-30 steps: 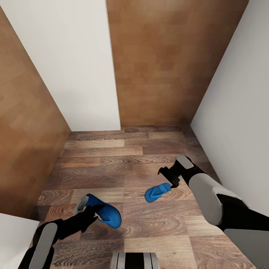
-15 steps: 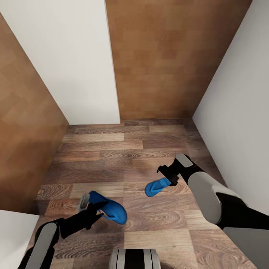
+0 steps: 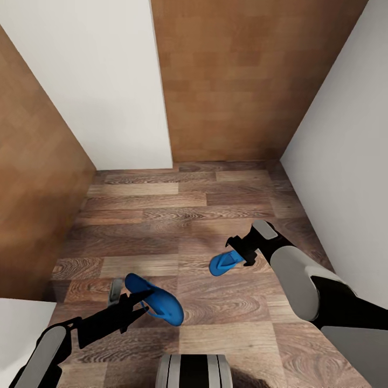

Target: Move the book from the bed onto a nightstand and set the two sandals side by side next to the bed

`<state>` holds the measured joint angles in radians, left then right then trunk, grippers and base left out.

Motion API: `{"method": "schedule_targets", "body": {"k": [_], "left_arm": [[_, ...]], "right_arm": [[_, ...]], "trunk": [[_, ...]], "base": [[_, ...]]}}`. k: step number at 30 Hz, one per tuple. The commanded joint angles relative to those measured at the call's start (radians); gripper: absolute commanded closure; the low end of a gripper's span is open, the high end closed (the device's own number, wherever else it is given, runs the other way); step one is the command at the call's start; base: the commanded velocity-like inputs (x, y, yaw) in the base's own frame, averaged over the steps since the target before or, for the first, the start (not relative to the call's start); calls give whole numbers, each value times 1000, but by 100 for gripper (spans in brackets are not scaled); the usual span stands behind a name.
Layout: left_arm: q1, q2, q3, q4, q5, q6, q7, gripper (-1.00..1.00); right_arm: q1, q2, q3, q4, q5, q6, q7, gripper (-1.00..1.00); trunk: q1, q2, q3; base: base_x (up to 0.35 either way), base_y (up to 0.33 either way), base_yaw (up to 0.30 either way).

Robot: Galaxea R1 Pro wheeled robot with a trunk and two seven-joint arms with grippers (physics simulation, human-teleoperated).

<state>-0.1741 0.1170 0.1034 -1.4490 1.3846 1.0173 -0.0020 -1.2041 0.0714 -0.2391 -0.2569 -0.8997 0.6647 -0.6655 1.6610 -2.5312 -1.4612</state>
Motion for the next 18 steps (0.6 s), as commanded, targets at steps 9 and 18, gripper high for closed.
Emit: {"method": "schedule_targets", "body": {"k": [9, 18], "left_arm": [[7, 6, -2, -10, 6, 4, 0, 100], [11, 8, -2, -11, 7, 4, 0, 100]], "right_arm": [[-31, -1, 1, -2, -9, -10, -10, -100], [-56, -2, 2, -2, -7, -11, -11, -100]], "trunk": [[4, -2, -36], [8, -4, -70]], "base": [[0, 0, 0], [0, 0, 0]]}}
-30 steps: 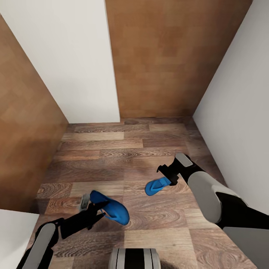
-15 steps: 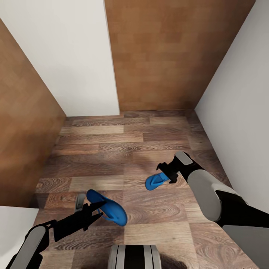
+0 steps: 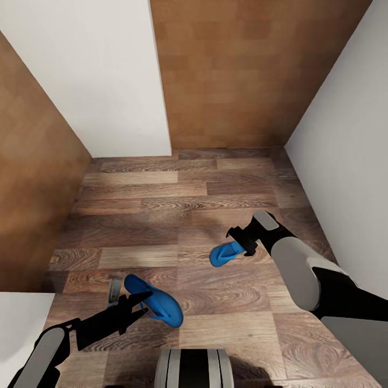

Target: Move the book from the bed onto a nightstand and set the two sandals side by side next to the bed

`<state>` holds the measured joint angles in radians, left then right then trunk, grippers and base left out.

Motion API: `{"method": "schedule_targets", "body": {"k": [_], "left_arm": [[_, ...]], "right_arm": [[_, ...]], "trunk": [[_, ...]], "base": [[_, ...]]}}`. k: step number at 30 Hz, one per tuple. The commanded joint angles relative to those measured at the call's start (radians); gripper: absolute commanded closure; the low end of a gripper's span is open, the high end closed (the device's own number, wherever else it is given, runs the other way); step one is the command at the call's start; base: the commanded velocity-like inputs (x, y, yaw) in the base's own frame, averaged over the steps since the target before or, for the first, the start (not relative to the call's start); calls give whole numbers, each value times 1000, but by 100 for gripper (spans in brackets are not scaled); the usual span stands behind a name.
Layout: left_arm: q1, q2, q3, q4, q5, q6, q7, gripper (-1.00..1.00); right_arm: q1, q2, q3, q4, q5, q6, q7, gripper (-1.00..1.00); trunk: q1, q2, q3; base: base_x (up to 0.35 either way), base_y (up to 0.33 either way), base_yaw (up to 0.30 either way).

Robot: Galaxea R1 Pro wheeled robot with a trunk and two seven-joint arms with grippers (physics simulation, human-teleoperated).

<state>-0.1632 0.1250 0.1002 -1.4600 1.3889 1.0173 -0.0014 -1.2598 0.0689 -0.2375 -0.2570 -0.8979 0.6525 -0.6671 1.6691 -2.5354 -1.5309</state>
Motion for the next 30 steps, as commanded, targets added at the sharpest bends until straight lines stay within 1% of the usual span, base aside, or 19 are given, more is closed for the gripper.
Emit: {"method": "schedule_targets", "body": {"k": [1, 8, 12, 20, 26, 30], "left_arm": [[0, 0, 1, 0, 2, 4, 0, 100], [0, 1, 1, 0, 2, 4, 0, 100], [1, 1, 1, 0, 2, 4, 0, 100], [1, 1, 1, 0, 2, 4, 0, 100], [0, 1, 1, 0, 2, 4, 0, 100], [1, 1, 1, 0, 2, 4, 0, 100]], "right_arm": [[-1, 0, 0, -2, -9, 1, -9, -100], [-9, -4, 1, -2, -9, 1, -9, -100], [-25, -8, 1, -1, -9, 1, -10, -100], [-32, -8, 0, -1, -9, 1, -11, -100], [-49, -8, 0, -1, -9, 1, -11, -100], [-62, -8, 0, -1, -9, 1, -11, -100]], "trunk": [[0, -1, -5], [3, -2, -32], [5, -3, -47], [9, -5, -78], [11, -6, -101], [11, -6, -101]], "base": [[0, 0, 0], [0, 0, 0], [0, 0, 0], [0, 0, 0], [0, 0, 0], [0, 0, 0]]}}
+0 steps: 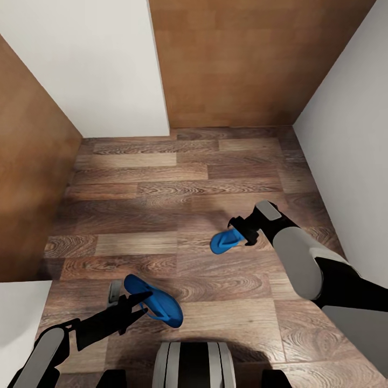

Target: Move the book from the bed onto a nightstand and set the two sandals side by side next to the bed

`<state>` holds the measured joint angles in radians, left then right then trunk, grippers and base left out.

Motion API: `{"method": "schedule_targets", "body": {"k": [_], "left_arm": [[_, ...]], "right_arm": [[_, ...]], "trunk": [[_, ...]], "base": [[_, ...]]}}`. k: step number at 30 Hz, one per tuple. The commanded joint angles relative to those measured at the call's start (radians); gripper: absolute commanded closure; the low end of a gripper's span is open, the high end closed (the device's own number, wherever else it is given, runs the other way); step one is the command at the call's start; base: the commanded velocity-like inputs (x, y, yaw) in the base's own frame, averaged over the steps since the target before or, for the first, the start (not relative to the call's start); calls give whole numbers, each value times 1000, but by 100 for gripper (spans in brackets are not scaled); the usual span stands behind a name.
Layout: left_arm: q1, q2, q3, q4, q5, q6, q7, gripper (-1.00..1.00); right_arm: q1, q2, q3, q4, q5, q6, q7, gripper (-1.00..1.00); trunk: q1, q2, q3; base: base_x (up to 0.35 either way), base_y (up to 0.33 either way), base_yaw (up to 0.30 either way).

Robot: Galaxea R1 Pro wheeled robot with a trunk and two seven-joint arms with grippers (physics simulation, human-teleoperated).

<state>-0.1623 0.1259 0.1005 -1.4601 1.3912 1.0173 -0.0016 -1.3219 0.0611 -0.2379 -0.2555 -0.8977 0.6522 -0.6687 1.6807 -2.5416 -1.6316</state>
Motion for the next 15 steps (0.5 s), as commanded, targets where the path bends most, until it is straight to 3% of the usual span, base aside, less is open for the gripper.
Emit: {"method": "schedule_targets", "body": {"k": [1, 15], "left_arm": [[0, 0, 1, 0, 0, 4, 0, 100], [5, 1, 2, -4, 0, 4, -1, 100]], "right_arm": [[-4, 0, 0, -2, -9, 1, -9, -100], [-46, 0, 0, -2, -15, -4, -8, -100]], "trunk": [[0, 0, -1], [0, 0, -1]], "base": [[0, 0, 0], [0, 0, 0]]}}
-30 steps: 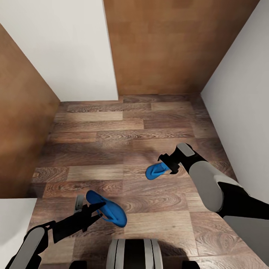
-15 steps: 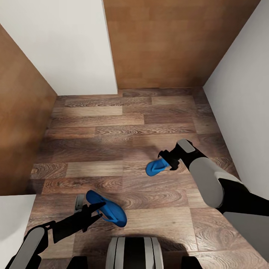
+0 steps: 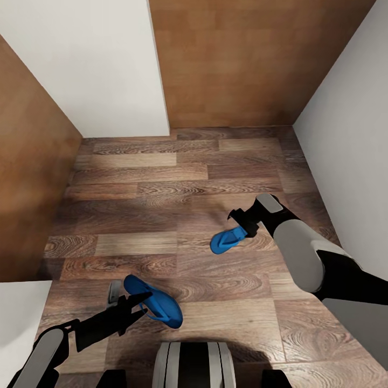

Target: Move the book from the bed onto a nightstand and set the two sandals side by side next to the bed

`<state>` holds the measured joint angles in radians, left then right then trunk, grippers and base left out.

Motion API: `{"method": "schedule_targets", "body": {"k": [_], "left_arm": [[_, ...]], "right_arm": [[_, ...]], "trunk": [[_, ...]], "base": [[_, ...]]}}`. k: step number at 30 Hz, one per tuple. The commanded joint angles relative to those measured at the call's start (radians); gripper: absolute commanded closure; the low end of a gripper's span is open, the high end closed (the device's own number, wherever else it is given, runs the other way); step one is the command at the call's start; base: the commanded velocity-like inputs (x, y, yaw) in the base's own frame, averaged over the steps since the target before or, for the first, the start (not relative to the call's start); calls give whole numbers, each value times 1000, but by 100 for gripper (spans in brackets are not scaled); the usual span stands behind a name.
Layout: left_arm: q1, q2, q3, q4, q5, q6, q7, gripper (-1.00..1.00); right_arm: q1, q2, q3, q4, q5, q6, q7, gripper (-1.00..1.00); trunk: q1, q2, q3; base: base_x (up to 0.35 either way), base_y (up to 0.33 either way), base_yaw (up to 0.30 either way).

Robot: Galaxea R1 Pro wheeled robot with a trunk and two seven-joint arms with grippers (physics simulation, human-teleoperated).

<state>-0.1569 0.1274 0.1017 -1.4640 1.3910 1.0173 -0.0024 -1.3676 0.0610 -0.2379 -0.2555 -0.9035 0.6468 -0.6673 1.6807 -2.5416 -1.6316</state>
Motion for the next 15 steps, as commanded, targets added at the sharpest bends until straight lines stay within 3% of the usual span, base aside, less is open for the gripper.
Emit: {"method": "schedule_targets", "body": {"k": [1, 8, 15], "left_arm": [[0, 0, 1, -2, 0, 4, 0, 100], [13, 0, 2, -27, 2, 4, -1, 100], [18, 1, 3, -32, 2, 4, -1, 100]], "right_arm": [[-1, 0, 0, -2, -9, 0, -9, -100], [-4, 0, 0, -2, -11, -5, -9, -100], [-11, 0, 0, -2, -11, -6, -9, -100]], "trunk": [[0, 0, -1], [0, 0, -1], [3, -2, -28]], "base": [[0, 0, 0], [0, 0, 0], [0, 0, 0]]}}
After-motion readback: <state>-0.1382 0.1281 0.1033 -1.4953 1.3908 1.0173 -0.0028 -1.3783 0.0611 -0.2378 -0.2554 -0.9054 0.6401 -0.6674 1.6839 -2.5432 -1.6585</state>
